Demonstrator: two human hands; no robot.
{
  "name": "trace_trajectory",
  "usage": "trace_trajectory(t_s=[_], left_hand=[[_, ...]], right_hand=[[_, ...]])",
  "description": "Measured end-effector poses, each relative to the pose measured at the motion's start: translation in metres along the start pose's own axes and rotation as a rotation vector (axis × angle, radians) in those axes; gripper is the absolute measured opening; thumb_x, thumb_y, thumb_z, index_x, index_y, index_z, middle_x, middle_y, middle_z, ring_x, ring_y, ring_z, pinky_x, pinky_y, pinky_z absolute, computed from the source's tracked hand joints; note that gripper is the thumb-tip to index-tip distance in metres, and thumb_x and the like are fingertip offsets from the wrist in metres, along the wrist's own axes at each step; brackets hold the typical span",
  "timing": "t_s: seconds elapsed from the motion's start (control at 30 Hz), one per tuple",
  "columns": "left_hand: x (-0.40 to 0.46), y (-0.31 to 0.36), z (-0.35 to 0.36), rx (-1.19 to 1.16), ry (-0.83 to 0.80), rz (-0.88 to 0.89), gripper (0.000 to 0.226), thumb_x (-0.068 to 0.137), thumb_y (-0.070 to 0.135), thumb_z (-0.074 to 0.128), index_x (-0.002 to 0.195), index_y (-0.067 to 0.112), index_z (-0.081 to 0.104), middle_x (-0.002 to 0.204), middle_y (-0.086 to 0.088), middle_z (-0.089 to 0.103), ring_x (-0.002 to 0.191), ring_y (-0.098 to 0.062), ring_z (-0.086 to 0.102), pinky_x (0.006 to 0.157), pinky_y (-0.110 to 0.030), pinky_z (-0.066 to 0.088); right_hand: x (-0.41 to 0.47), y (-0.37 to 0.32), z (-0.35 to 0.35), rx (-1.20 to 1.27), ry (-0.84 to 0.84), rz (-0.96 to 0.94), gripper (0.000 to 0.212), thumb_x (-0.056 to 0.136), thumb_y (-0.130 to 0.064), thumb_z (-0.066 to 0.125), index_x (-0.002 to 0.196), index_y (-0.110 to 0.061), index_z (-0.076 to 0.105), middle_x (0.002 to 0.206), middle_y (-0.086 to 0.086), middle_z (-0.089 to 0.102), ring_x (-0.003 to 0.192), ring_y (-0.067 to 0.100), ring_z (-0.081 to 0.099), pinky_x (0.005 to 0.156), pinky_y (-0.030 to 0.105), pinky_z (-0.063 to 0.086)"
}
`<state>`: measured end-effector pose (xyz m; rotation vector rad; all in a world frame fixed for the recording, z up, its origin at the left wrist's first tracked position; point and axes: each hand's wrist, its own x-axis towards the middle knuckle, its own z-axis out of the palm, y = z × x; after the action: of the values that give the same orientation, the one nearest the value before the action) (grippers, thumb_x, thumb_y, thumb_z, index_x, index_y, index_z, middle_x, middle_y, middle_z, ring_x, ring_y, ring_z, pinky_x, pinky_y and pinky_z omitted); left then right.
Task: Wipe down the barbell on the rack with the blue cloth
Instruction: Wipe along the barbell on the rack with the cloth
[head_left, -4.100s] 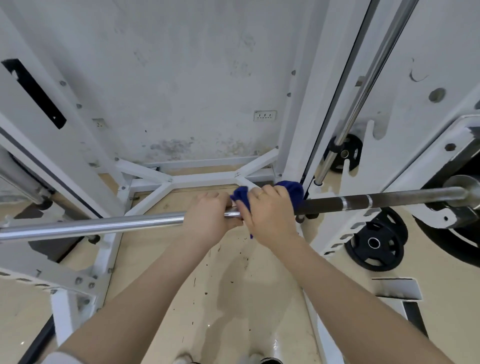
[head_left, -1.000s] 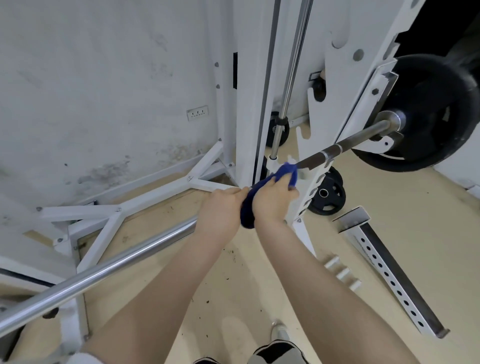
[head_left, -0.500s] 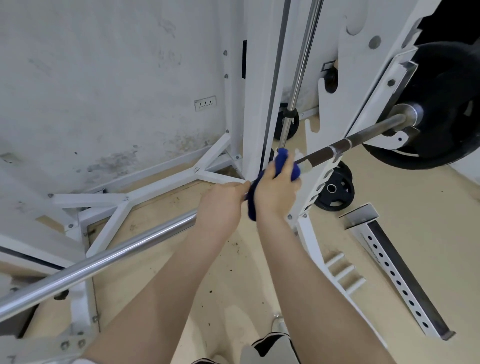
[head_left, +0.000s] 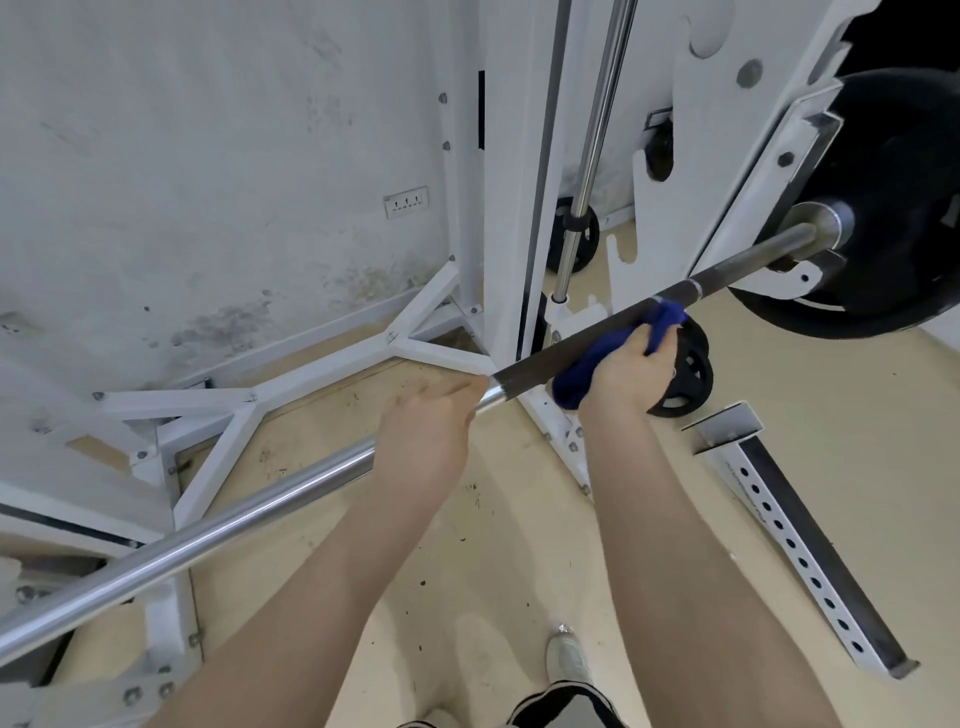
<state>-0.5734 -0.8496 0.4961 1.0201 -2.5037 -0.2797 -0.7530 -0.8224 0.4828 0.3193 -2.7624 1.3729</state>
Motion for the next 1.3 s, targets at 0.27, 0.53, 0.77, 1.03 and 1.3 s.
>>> trace_trajectory(t_s=[0.27,0.53,0.77,1.03,1.3], left_hand=[[0.002,0.004,-0.006,-0.049,-0.095,-0.064,0.029,0.088,0.006,0.049,0.110,0.019,0.064,0.102,-0.003,0.069,0.088,-0.032,0.060,0.069,-0.040,0.048],[-0.002,0.008,-0.008,-0.063,-0.045,-0.088,0.034,0.087,0.003,0.052,0.116,0.015,0.064,0.108,-0.006,0.070,0.089,-0.033,0.062,0.074,-0.040,0.050],[-0.002,0.014,-0.008,-0.030,-0.090,-0.172,0.036,0.086,0.006,0.050,0.117,0.022,0.061,0.105,-0.001,0.068,0.086,-0.028,0.059,0.074,-0.035,0.045],[0.000,0.028,0.002,-0.024,-0.034,-0.241,0.033,0.087,0.013,0.056,0.119,0.017,0.059,0.113,-0.003,0.065,0.100,-0.028,0.056,0.090,-0.039,0.043],[0.018,0.050,0.013,-0.002,-0.010,-0.271,0.040,0.084,0.015,0.060,0.123,0.014,0.054,0.113,-0.008,0.060,0.104,-0.033,0.051,0.090,-0.042,0.041]], right_hand=[[-0.068,-0.023,-0.009,-0.053,-0.263,-0.759,0.036,0.079,-0.004,0.060,0.113,-0.017,0.063,0.112,0.010,0.054,0.092,0.027,0.055,0.057,0.028,0.040],[0.007,-0.011,-0.012,-0.242,-0.078,-0.780,0.024,0.076,-0.017,0.057,0.096,-0.014,0.071,0.079,0.013,0.061,0.062,0.034,0.058,0.059,0.038,0.044],[-0.033,-0.004,-0.014,-0.089,-0.296,-1.094,0.029,0.066,-0.005,0.074,0.092,-0.015,0.068,0.080,0.011,0.064,0.055,0.029,0.057,0.048,0.031,0.049],[0.026,0.005,-0.020,-0.130,-0.183,-0.788,0.034,0.071,0.000,0.065,0.104,-0.007,0.067,0.094,0.022,0.058,0.057,0.035,0.056,0.047,0.035,0.047],[0.022,0.006,-0.022,-0.124,-0.425,-0.982,0.018,0.089,-0.017,0.055,0.103,-0.011,0.065,0.094,0.014,0.061,0.076,0.036,0.060,0.060,0.039,0.050]])
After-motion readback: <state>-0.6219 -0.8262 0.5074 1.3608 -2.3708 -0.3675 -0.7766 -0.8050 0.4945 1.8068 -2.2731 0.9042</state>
